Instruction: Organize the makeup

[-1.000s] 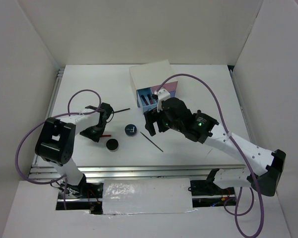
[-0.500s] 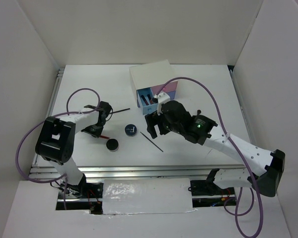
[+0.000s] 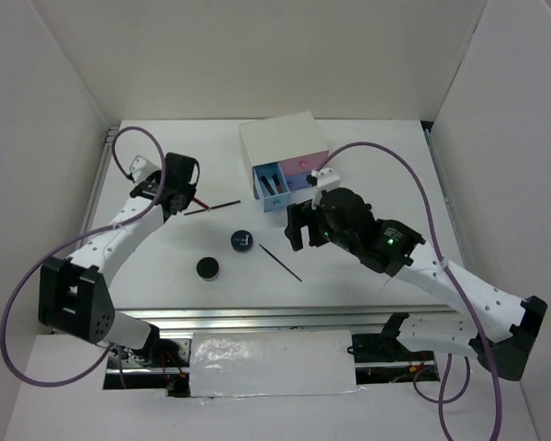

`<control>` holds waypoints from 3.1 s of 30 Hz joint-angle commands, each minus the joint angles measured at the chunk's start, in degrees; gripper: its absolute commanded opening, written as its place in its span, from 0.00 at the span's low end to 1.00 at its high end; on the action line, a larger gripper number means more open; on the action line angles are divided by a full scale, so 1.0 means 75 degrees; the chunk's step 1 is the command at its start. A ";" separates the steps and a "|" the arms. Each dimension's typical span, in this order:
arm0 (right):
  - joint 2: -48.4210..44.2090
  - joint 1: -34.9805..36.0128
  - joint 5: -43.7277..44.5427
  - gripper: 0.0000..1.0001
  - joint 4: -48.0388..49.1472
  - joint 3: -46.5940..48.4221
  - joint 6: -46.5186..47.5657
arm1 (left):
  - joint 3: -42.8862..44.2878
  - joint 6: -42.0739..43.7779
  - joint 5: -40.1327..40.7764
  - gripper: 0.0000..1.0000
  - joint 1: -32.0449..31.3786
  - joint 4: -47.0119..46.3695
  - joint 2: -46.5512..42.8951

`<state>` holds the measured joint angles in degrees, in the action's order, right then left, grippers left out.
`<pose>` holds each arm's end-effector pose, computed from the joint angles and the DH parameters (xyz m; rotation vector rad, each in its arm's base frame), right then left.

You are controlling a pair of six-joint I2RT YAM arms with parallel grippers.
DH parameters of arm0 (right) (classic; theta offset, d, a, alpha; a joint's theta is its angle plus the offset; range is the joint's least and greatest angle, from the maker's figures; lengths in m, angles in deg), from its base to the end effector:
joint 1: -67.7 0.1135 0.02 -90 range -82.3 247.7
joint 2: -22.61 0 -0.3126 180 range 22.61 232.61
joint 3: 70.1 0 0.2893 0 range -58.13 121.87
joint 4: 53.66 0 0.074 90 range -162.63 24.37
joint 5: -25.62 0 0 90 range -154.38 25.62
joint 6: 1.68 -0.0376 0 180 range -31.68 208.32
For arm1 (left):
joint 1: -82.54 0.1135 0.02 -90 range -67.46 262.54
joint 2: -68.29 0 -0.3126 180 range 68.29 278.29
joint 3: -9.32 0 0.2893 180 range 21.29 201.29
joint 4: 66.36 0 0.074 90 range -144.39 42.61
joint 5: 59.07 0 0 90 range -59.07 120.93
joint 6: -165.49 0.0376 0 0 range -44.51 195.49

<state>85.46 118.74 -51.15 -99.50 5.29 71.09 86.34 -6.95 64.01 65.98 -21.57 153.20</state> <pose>0.1653 0.1907 0.3937 -0.4997 2.1100 0.4475 0.3344 -0.0780 0.3013 -1.4399 1.7994 -0.1466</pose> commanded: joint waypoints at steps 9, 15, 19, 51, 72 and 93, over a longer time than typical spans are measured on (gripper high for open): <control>-0.1079 -0.0478 0.0638 0.91 0.0286 -0.0042 -0.0772 | 0.2703 0.4018 -0.3027 0.00 -0.1272 -0.3015 0.0666; -0.1208 -0.0560 0.0579 0.92 0.0110 0.0017 -0.0831 | 0.3852 0.4721 -0.2631 0.00 -0.2069 -0.3777 0.1780; -0.1348 -0.0619 0.0602 0.92 -0.0078 0.0040 -0.0773 | 0.4473 0.5026 -0.2197 0.00 -0.2315 -0.3603 0.2530; -0.0974 -0.0841 0.0322 0.93 0.0179 -0.0077 -0.0643 | 0.3350 0.4898 -0.1247 0.76 -0.2386 -0.3509 0.1409; 0.2329 -0.1474 0.1000 0.00 0.4492 -0.1344 -0.4099 | 0.0564 0.6384 -0.0542 0.99 -0.2351 0.2480 -0.4638; 0.4053 -0.1837 0.1330 0.00 0.5265 0.0052 -0.3890 | -0.1350 0.6620 -0.0286 0.99 -0.2351 0.1788 -0.7043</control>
<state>114.47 106.09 -41.53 -64.42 2.63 41.52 75.50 43.48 60.71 48.30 -6.07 100.39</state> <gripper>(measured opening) 0.007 0.994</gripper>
